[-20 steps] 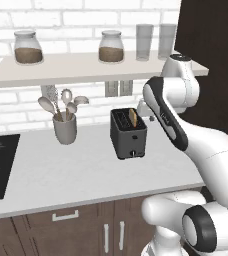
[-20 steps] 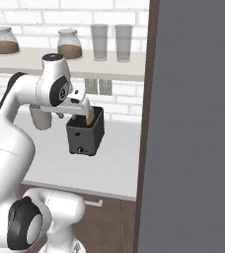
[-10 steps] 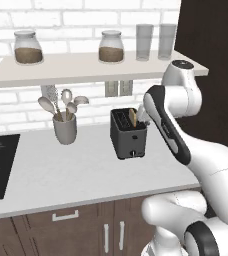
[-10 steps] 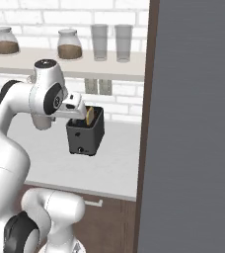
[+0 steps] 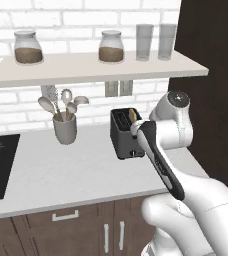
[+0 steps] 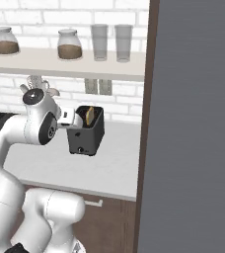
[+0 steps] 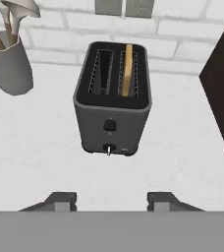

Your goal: Start the toaster. Once the lever pops up, take the bread to the plate on the dining counter.

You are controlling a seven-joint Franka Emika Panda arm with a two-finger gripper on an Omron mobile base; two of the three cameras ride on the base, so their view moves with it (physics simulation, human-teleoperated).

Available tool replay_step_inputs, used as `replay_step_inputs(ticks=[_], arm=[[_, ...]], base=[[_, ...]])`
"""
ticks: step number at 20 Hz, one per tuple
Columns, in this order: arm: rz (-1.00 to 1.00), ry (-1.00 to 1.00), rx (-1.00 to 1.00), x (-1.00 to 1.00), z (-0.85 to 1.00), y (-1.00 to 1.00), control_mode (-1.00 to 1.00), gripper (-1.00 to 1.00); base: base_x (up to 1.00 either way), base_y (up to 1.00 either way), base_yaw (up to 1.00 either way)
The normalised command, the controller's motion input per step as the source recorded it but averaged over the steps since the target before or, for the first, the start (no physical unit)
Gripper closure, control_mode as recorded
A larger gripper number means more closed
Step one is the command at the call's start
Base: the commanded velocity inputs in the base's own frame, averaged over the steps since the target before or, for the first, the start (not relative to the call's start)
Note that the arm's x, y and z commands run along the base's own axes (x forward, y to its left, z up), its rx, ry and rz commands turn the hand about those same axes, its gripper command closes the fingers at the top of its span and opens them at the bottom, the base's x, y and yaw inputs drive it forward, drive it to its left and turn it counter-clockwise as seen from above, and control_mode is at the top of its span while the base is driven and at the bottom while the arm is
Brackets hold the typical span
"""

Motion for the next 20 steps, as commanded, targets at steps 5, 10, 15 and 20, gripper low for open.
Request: replay_step_inputs(ticks=[5, 10, 15, 20], arm=[[0.00, -0.02, 0.00, 0.25, -0.14, 0.00, -1.00, 1.00], [0.00, 0.01, 0.00, 0.38, -0.01, 0.01, -1.00, 1.00], [0.00, 0.09, 0.01, 0.38, -0.02, 0.08, -1.00, 1.00], [0.00, 0.11, 0.01, 0.17, -0.17, 0.07, -1.00, 1.00]], base=[[0.00, 0.00, 0.00], [0.00, 0.00, 0.00], [0.00, 0.00, 0.00], [0.00, 0.00, 0.00]])
